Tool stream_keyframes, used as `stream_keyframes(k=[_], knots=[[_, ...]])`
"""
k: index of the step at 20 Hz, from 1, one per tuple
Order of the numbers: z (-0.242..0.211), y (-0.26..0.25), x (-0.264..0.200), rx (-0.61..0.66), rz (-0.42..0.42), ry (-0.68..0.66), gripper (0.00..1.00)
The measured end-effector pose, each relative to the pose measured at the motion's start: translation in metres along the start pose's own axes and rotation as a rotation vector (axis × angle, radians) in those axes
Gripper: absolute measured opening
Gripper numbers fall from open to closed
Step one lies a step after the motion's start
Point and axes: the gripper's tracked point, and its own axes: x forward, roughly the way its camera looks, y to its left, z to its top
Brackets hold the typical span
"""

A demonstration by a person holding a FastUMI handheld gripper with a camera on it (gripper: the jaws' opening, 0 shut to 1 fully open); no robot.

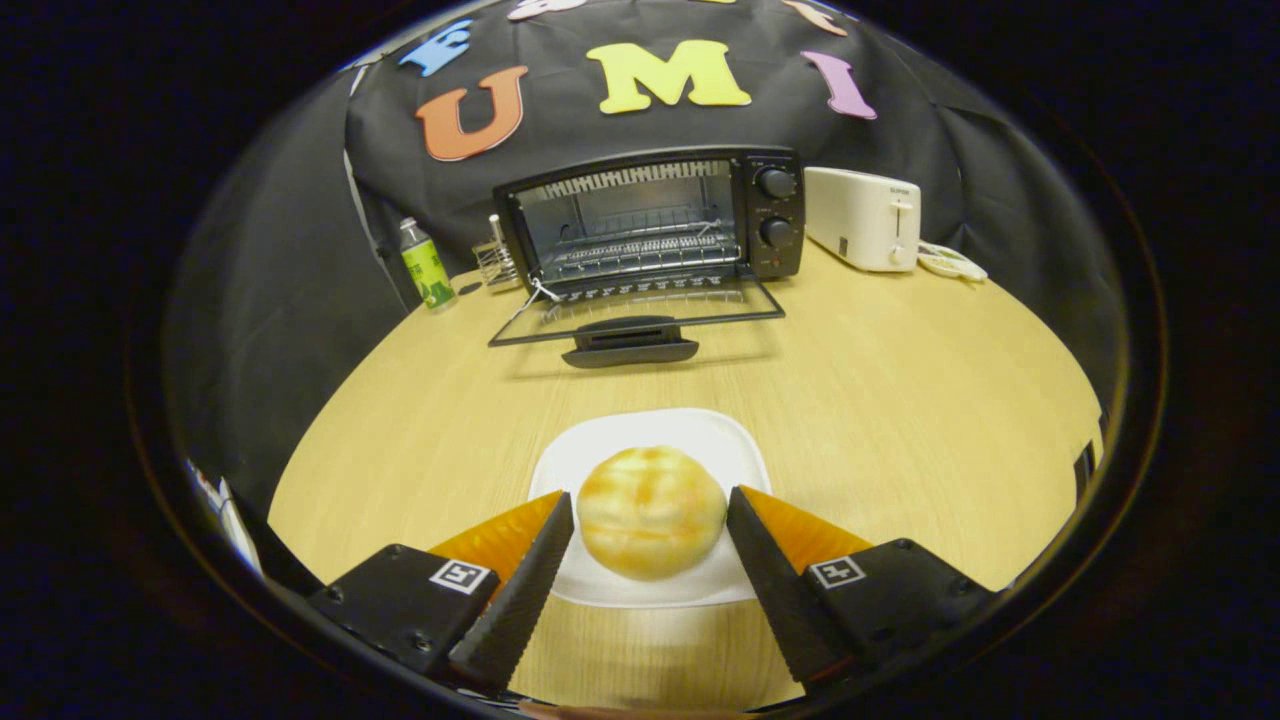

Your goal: Open the toaster oven, put the food inside, and close the toaster oven door.

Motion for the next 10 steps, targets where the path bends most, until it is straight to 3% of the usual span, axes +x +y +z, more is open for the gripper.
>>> stream_keyframes(k=[3,7,10], knots=[[0.000,-0.003,0.004,0.003,-0.008,-0.010,1.00],[-0.001,-0.002,-0.001,0.069,0.027,-0.006,0.89],[0.013,0.001,-0.016,0.124,0.068,-0.042,0.87]])
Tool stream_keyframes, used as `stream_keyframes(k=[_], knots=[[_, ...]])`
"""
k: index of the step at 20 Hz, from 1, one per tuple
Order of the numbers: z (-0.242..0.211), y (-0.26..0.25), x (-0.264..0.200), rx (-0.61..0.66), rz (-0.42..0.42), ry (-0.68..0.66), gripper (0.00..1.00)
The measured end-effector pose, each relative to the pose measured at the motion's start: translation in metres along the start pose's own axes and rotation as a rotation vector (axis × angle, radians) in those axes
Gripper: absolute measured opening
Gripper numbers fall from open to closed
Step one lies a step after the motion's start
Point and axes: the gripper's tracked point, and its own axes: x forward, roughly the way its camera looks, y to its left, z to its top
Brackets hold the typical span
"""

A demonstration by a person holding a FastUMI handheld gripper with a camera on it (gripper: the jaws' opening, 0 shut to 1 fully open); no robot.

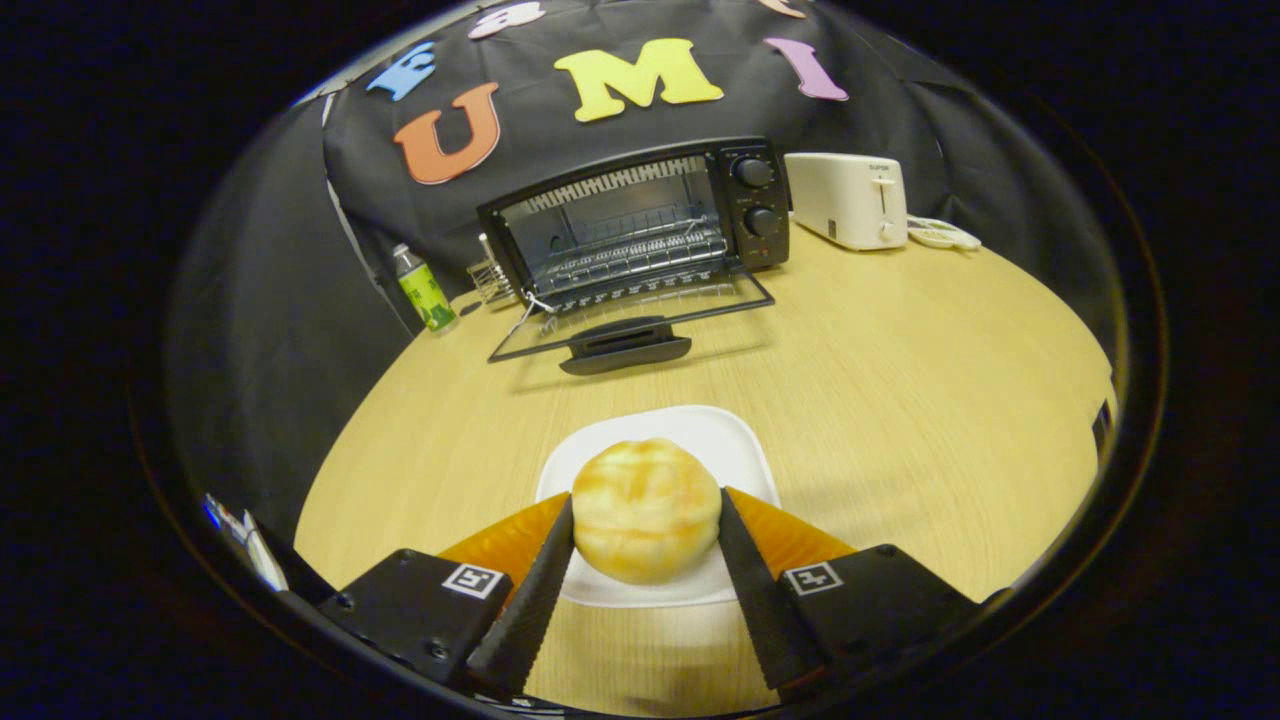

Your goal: Open the toaster oven, put the food inside, and close the toaster oven door.

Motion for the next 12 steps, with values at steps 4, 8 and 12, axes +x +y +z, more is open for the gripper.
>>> stream_keyframes(k=[4,8,12], knots=[[0.043,0.017,-0.016,0.110,0.092,-0.113,0.87],[0.096,0.034,-0.019,0.252,0.193,-0.268,0.86],[0.140,0.048,-0.011,0.311,0.270,-0.366,0.86]])
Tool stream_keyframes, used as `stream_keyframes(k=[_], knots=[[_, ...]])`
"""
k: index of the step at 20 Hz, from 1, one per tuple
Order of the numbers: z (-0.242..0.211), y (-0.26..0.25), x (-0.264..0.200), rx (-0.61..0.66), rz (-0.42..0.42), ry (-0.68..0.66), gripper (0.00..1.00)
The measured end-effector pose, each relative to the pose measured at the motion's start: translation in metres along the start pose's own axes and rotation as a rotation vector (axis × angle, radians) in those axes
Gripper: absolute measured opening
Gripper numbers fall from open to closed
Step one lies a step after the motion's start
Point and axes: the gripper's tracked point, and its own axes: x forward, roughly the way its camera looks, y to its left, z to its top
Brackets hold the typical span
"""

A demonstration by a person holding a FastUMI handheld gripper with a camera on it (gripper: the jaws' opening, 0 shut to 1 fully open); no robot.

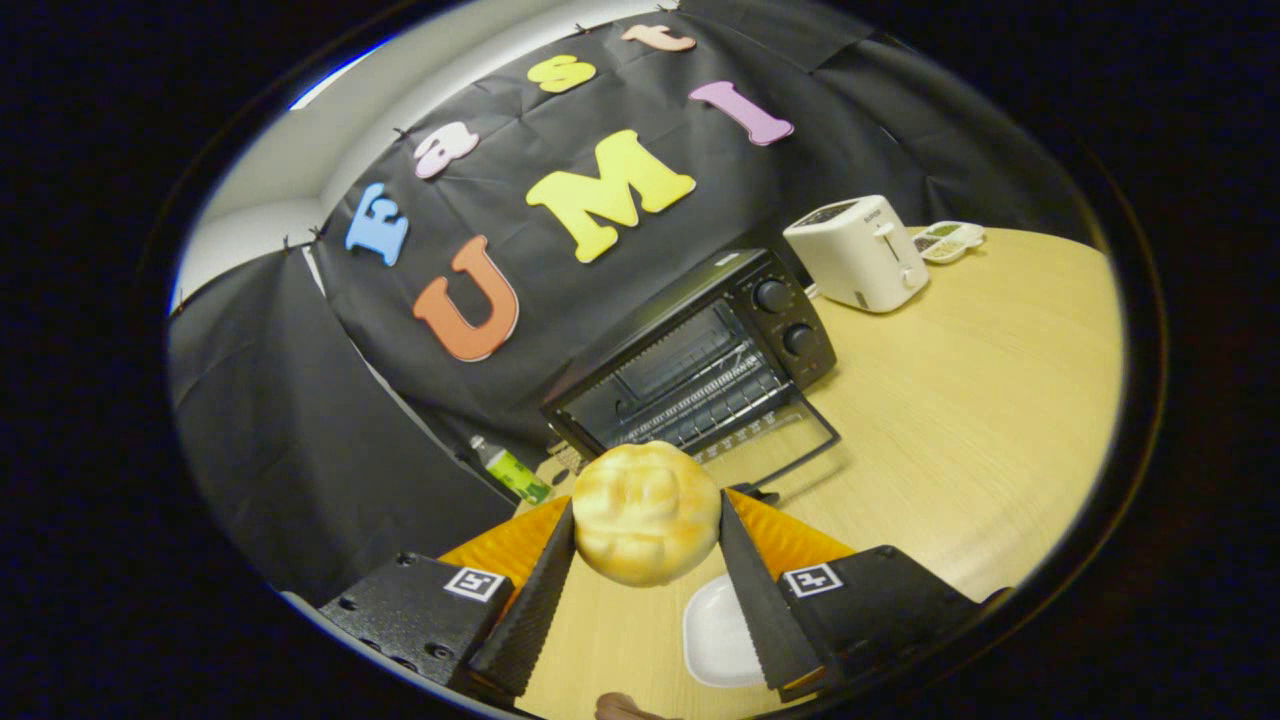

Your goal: Open the toaster oven, put the food inside, and close the toaster oven door.

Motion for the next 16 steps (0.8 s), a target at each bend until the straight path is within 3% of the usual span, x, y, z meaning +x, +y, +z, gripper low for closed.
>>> stream_keyframes(k=[8,16], knots=[[0.030,0.009,0.076,0.104,0.110,-0.068,0.86],[0.029,-0.026,0.168,0.062,0.040,-0.034,0.87]])
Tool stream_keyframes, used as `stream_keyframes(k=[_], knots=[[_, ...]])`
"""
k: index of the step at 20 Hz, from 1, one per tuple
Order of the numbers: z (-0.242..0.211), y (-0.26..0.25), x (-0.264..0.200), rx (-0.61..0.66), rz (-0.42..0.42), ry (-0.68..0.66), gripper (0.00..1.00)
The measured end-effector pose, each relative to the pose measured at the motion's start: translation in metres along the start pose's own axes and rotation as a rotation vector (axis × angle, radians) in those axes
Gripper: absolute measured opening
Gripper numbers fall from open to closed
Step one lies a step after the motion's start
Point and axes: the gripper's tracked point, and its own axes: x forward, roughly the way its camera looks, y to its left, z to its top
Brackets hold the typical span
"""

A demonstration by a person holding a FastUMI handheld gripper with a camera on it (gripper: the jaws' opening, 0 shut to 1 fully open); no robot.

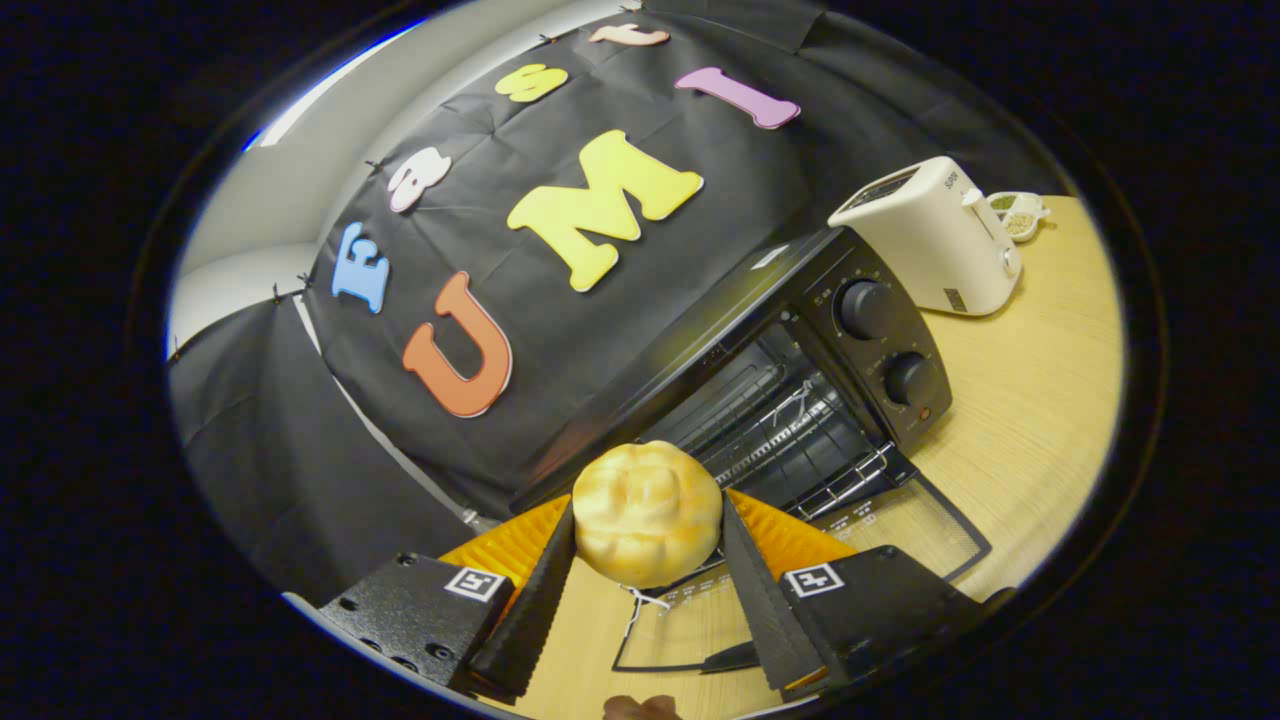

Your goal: Open the toaster oven, put the food inside, and close the toaster oven door.

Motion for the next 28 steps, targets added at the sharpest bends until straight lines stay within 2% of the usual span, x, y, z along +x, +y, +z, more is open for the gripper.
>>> stream_keyframes(k=[5,7,8,14,19,22,24,28], knots=[[-0.007,-0.026,0.043,0.054,-0.061,0.034,0.87],[-0.003,-0.033,0.057,0.025,-0.082,0.031,0.87],[0.000,-0.029,0.063,0.025,-0.064,0.025,0.87],[0.010,-0.037,0.088,-0.062,-0.125,0.006,0.89],[0.018,-0.043,0.077,-0.119,-0.172,-0.026,0.95],[0.014,-0.032,0.068,-0.100,-0.131,-0.005,0.96],[0.014,-0.028,0.062,-0.110,-0.124,0.009,1.00],[0.013,-0.022,0.037,-0.165,-0.137,0.032,1.00]])
